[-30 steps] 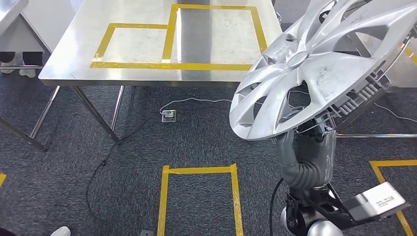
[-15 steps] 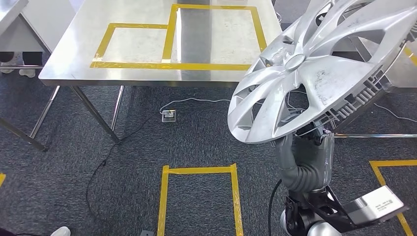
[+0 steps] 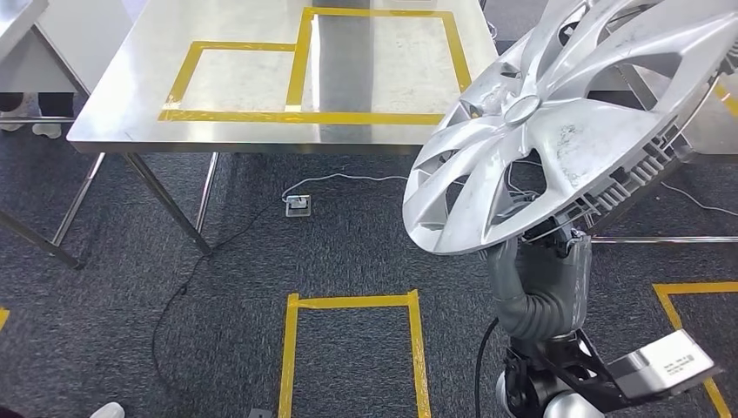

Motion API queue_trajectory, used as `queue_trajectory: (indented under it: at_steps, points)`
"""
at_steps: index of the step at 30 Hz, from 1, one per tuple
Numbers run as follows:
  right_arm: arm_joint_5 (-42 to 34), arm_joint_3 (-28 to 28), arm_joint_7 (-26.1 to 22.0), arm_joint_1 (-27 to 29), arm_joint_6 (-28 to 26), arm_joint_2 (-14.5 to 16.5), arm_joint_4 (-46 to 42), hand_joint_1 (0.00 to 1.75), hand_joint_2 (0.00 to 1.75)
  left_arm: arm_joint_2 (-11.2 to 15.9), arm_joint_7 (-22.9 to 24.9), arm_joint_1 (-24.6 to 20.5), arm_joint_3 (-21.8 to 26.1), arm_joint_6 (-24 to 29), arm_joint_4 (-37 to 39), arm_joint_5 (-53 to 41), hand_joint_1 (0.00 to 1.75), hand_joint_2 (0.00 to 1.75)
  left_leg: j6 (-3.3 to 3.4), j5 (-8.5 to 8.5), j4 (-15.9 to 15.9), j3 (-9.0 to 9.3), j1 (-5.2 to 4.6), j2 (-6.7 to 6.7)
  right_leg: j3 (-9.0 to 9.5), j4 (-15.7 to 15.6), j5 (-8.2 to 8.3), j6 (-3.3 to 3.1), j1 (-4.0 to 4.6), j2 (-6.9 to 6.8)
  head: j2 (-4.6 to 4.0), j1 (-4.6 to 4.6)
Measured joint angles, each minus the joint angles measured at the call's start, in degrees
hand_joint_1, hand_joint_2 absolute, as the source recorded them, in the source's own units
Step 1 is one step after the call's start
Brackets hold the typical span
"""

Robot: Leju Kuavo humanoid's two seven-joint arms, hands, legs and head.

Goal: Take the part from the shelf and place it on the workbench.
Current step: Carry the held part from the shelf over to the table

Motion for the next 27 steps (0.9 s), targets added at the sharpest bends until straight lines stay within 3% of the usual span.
queue_trajectory:
  at_steps: [2, 3, 5, 6, 7, 8, 9, 11, 12, 16, 18, 21, 22, 23, 24, 26, 27]
  points:
    - [0.0, 0.0, 0.0, 0.0, 0.0, 0.1, 0.0, 1.75, 1.75, 0.0, 0.0, 0.0, 0.0, 0.1, 0.0, 0.0, 0.00, 1.75, 0.44, 0.31, -1.0, 0.78, 0.32, -0.22, -0.21, 1.2, -0.99, 0.18, -0.14, 1.26, 0.00, 0.01]
    - [0.0, 0.0, -0.1, 0.0, 0.1, 0.1, 0.0, 1.75, 1.75, 0.0, -0.1, -0.1, 0.0, 0.1, 0.0, 0.0, 0.00, 1.75, 0.66, 0.46, -1.5, 1.23, 0.50, -0.39, -1.08, 3.3, -2.21, 0.22, -0.23, 2.37, 0.00, 0.16]
    - [0.1, 0.0, -0.2, 0.2, 0.1, 0.1, 0.0, 1.75, 1.75, 0.0, -0.1, -0.2, 0.0, 0.1, 0.1, -0.1, 0.00, 1.75, 0.89, 0.43, -1.7, 1.61, 0.57, -0.79, -4.79, 10.8, -5.51, 0.23, -0.37, 4.48, 0.00, 0.50]
    - [0.1, 0.0, -0.3, 0.4, 0.1, 0.1, 0.0, 1.75, 1.75, -0.1, -0.1, -0.2, 0.0, 0.1, 0.1, -0.1, 0.00, 1.75, 0.92, 0.32, -1.7, 1.73, 0.56, -1.10, -6.76, 14.2, -6.52, 0.26, -0.38, 4.84, 0.00, 0.63]
    - [0.0, 0.0, -0.3, 0.5, 0.1, 0.1, 0.0, 1.75, 1.75, -0.1, -0.1, -0.2, 0.0, 0.1, 0.1, -0.2, 0.00, 1.75, 0.88, 0.16, -1.6, 1.91, 0.55, -1.45, -8.12, 16.2, -6.42, 0.27, -0.40, 5.00, 0.00, 0.71]
    - [0.0, 0.0, -0.3, 0.7, 0.1, 0.1, 0.1, 1.75, 1.75, -0.1, -0.1, -0.2, 0.0, 0.1, 0.1, -0.2, 0.00, 1.75, 0.72, -0.02, -1.6, 2.16, 0.59, -1.84, -8.48, 15.9, -5.06, 0.23, -0.42, 5.03, 0.00, 0.75]
    - [0.0, 0.0, -0.3, 0.7, 0.1, 0.1, 0.2, 1.75, 1.75, -0.1, -0.1, -0.2, 0.0, 0.1, 0.1, -0.2, 0.00, 1.75, 0.50, -0.26, -1.6, 2.53, 0.65, -2.20, -7.86, 13.5, -2.69, 0.15, -0.46, 5.03, 0.00, 0.82]
    - [0.0, 0.0, -0.3, 0.8, 0.1, 0.1, 0.4, 1.75, 1.75, -0.1, -0.1, -0.2, 0.0, 0.1, 0.1, -0.2, 0.00, 1.75, -0.16, -0.88, -1.5, 3.26, 0.64, -2.66, -5.31, 6.4, 1.77, -0.09, -0.42, 5.03, 0.00, 1.00]
    - [0.0, 0.0, -0.4, 0.7, 0.1, 0.1, 0.4, 1.75, 1.75, -0.1, -0.1, -0.2, 0.0, 0.1, 0.1, -0.2, 0.00, 1.75, -0.52, -1.13, -1.5, 3.42, 0.57, -2.76, -4.17, 3.7, 2.58, -0.37, -0.36, 5.07, 0.00, 1.07]
    - [0.0, 0.0, -0.6, 0.8, 0.1, 0.1, 0.5, 1.75, 1.75, -0.1, -0.1, -0.1, 0.0, 0.2, 0.2, -0.2, 0.00, 1.75, -1.85, -1.70, -1.5, 3.51, 0.56, -2.30, -3.12, 1.5, 1.76, -1.89, -0.09, 5.45, 0.00, 0.32]
    - [0.0, 0.0, -0.6, 0.8, 0.1, 0.2, 0.5, 1.75, 1.75, 0.0, 0.0, -0.2, 0.0, 0.2, 0.2, -0.3, 0.00, 1.75, -2.44, -3.22, 0.9, 2.44, 0.59, -1.79, -2.58, 1.0, 1.62, -2.56, -0.22, 5.45, 0.00, -0.13]
    - [0.0, 0.0, -0.6, 0.8, 0.1, 0.2, 0.5, 1.75, 1.75, 0.0, 0.0, -0.2, 0.0, 0.2, 0.2, -0.4, 0.00, 1.75, -2.78, -6.99, 11.7, -3.96, 0.60, -1.56, -1.92, 0.8, 1.08, -3.29, -0.12, 5.39, 0.00, -1.18]
    - [0.0, 0.0, -0.6, 0.8, 0.1, 0.2, 0.5, 1.75, 1.75, 0.0, 0.0, -0.1, 0.0, 0.2, 0.3, -0.4, 0.00, 1.75, -2.77, -6.99, 14.1, -5.85, 0.60, -1.58, -1.62, 0.8, 0.81, -3.41, -0.04, 5.40, 0.00, -1.51]
    - [0.0, 0.0, -0.6, 0.8, 0.1, 0.2, 0.5, 1.75, 1.75, 0.0, 0.0, 0.0, 0.0, 0.2, 0.3, -0.4, 0.00, 1.75, -2.70, -5.78, 14.5, -6.76, 0.60, -1.59, -1.19, 0.8, 0.48, -3.43, 0.03, 5.43, 0.00, -1.83]
    - [0.0, 0.0, -0.6, 0.8, 0.1, 0.2, 0.6, 1.75, 1.75, 0.0, 0.0, 0.0, 0.0, 0.2, 0.3, -0.4, 0.00, 1.75, -2.56, -3.53, 12.7, -6.57, 0.59, -1.59, -0.62, 0.8, 0.09, -3.36, 0.07, 5.46, 0.00, -2.09]
    - [0.0, 0.0, -0.6, 0.8, 0.1, 0.2, 0.6, 1.75, 1.75, 0.0, 0.0, 0.0, 0.0, 0.2, 0.3, -0.4, 0.00, 1.75, -2.11, 1.44, 6.1, -4.24, 0.48, -1.59, 0.59, 0.8, -0.87, -2.96, 0.20, 5.49, 0.00, -2.46]
    - [0.0, 0.0, -0.6, 0.8, 0.1, 0.2, 0.7, 1.75, 1.75, 0.1, 0.0, 0.0, 0.0, 0.2, 0.3, -0.5, 0.00, 1.75, -1.83, 2.67, 3.3, -3.02, 0.38, -1.60, 0.99, 0.8, -1.28, -2.65, 0.27, 5.52, 0.00, -2.58]
